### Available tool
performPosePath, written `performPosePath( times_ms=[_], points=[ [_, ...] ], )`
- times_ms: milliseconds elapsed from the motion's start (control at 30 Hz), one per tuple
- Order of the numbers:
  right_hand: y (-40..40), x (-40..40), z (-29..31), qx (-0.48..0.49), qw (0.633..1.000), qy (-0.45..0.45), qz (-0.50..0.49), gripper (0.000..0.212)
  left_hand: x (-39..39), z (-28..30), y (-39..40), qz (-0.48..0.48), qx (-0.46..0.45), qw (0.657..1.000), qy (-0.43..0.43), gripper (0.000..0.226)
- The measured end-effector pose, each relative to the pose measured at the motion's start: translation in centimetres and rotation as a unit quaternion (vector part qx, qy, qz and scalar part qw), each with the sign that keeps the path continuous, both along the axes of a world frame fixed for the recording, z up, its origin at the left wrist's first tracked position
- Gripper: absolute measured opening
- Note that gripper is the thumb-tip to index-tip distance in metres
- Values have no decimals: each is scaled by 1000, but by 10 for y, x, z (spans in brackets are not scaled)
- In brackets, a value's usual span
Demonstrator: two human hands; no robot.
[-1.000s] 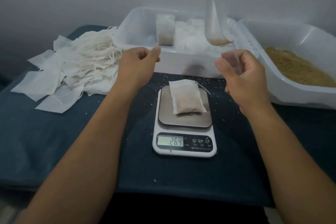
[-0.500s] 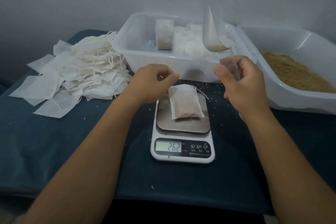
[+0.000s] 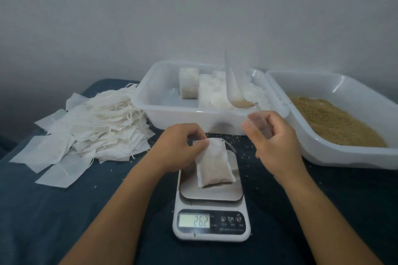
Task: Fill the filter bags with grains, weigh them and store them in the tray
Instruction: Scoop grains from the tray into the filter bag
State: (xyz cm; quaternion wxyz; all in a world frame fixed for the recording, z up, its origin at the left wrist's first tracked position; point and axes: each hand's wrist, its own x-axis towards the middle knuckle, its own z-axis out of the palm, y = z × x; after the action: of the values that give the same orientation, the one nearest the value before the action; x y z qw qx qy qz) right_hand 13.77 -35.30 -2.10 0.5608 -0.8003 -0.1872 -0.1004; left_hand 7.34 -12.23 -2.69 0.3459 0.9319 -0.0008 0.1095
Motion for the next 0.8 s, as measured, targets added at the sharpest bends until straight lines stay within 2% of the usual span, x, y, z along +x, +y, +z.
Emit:
performPosePath(
  times_ms=[200, 367, 467, 600, 800],
  points=[
    [-3, -4, 8, 9, 1000, 9, -6, 22, -4, 15, -4, -60, -12, 997, -43, 7],
    [-7, -6, 15, 24, 1000, 13, -7, 27, -5, 55, -3, -97, 6, 990, -104, 14],
    [-9, -8, 19, 31, 999, 13, -14, 28, 3, 91, 8, -78, 42, 986, -139, 17],
    [-10, -12, 26, 45, 999, 25, -7, 31, 34, 129, 30, -24, 80, 987, -137, 22],
    [-7, -14, 35, 53, 998, 44, -7, 31, 97, 131, 58, 12, 135, 987, -86, 19]
  ],
)
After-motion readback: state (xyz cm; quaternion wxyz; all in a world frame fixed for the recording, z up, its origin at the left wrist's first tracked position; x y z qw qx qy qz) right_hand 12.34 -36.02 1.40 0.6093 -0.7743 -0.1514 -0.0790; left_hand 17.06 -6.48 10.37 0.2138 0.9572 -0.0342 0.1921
